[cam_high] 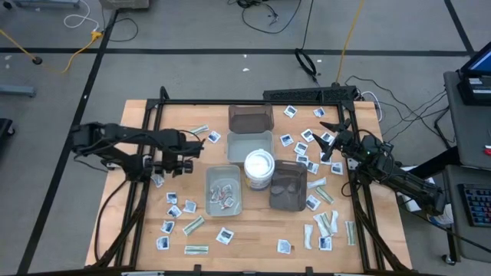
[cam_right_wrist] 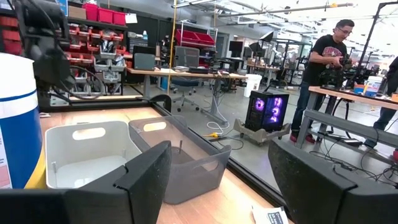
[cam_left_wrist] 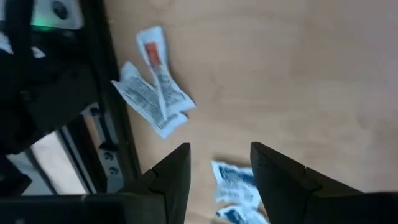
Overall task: Pick & Place First Aid Supplies
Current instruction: Put the ointment pack into the bottom gray bin
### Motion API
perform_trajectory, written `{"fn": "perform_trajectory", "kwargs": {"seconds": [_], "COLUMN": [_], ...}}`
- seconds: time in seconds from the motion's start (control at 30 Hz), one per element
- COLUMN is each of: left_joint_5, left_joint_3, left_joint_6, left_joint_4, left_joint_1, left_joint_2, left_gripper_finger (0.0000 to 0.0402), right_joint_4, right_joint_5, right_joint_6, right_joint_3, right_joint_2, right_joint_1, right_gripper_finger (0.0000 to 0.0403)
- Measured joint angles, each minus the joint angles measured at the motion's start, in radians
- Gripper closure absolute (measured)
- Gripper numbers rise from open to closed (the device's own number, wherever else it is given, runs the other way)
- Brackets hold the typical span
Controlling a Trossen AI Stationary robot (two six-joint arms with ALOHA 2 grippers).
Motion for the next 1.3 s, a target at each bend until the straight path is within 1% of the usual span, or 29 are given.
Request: {"fn": "perform_trajectory", "kwargs": {"seconds": [0.3, 0.5, 0.57, 0.73, 0.93, 1.1, 1.23, 1.3], "left_joint_5": [-0.008, -0.056, -0.074, -0.062, -0.038, -0.007, -0.005, -0.025], "left_joint_3": [0.000, 0.000, 0.000, 0.000, -0.002, -0.014, -0.014, -0.014], "left_joint_6": [-0.008, -0.067, -0.128, -0.301, -0.488, -0.696, -0.880, -0.952], "left_joint_4": [0.001, 0.007, 0.007, 0.007, 0.005, 0.004, 0.000, -0.013], "left_joint_1": [0.079, 0.104, 0.105, 0.087, 0.020, -0.040, -0.095, -0.118], "left_joint_2": [0.136, 0.164, 0.164, 0.164, 0.154, 0.155, 0.155, 0.155], "left_gripper_finger": [0.0229, 0.0229, 0.0229, 0.0229, 0.0229, 0.0229, 0.0229, 0.0229], "right_joint_4": [0.000, 0.000, 0.000, 0.000, 0.000, 0.000, 0.000, 0.000], "right_joint_5": [0.000, 0.000, 0.000, 0.000, 0.000, 0.000, 0.000, 0.000], "right_joint_6": [0.000, 0.000, 0.000, 0.000, 0.000, 0.000, 0.000, 0.000], "right_joint_3": [0.000, 0.000, 0.000, 0.000, 0.000, 0.000, 0.000, 0.000], "right_joint_2": [0.000, 0.000, 0.000, 0.000, 0.000, 0.000, 0.000, 0.000], "right_joint_1": [0.000, 0.000, 0.000, 0.000, 0.000, 0.000, 0.000, 0.000], "right_gripper_finger": [0.0140, 0.0140, 0.0140, 0.0140, 0.0140, 0.0140, 0.0140, 0.0140]}}
